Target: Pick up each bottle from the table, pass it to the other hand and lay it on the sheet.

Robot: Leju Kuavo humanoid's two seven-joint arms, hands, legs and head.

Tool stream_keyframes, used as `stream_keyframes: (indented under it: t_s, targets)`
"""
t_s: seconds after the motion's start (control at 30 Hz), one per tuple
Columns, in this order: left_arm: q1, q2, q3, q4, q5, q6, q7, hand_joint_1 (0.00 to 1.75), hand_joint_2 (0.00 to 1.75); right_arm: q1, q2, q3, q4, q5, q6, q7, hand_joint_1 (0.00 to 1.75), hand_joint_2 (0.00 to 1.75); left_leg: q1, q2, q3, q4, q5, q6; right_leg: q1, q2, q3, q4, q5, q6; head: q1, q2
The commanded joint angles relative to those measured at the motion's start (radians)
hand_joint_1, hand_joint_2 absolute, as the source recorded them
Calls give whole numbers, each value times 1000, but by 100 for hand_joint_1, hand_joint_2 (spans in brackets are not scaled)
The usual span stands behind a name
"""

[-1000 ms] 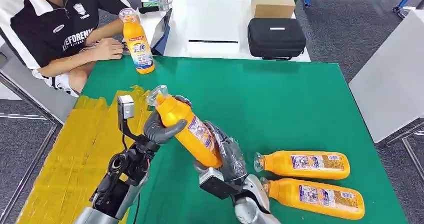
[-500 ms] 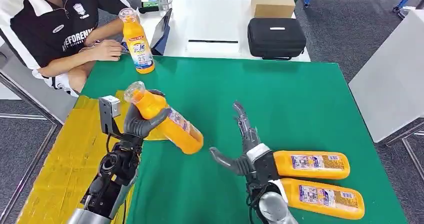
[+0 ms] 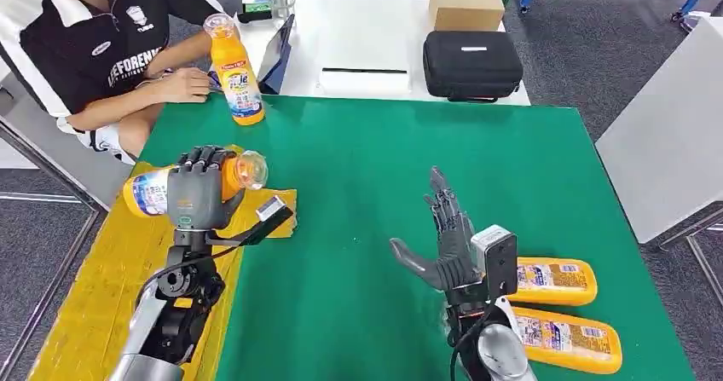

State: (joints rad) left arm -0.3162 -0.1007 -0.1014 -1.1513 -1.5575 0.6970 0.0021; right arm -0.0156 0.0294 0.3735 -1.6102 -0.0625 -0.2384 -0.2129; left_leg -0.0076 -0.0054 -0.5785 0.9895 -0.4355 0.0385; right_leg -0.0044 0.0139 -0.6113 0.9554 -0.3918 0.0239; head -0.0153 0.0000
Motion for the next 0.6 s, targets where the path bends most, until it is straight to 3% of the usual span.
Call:
stream_keyframes:
  t_s: [0.03,0.23,0.5,0.53,0.57,0.6]
  targets:
    - [-92,85,-188,233,-13,1,96,175,175,-56,-5,-30,28,-15,14,10,0,175,0,0,4,-1,-1,-2,0,-1,3,0,-1,0,0,0]
    - [-105,77,-195,296,3,1,85,175,175,-56,-5,-30,28,8,9,5,0,175,1,1,4,0,-2,-2,1,-1,4,0,-2,0,0,0]
    - [-99,4,-120,387,94,1,-63,175,175,-52,3,-58,38,79,-15,7,0,175,0,-1,5,0,-2,-2,0,-2,5,0,-2,0,0,0]
    - [-85,-1,-106,356,93,1,-75,145,175,-52,8,-61,42,90,-22,6,0,175,0,-1,7,0,-3,-3,1,-2,7,0,-4,0,0,0]
    - [-85,-1,-106,356,93,1,-75,145,175,-52,8,-61,42,90,-22,6,0,175,0,-1,4,0,-1,-2,0,-2,4,0,-2,0,0,0]
    - [-74,-9,-95,335,110,1,-90,0,175,-51,9,-61,44,102,-29,5,0,175,0,-1,5,0,-2,-3,1,-2,5,0,-3,0,0,0]
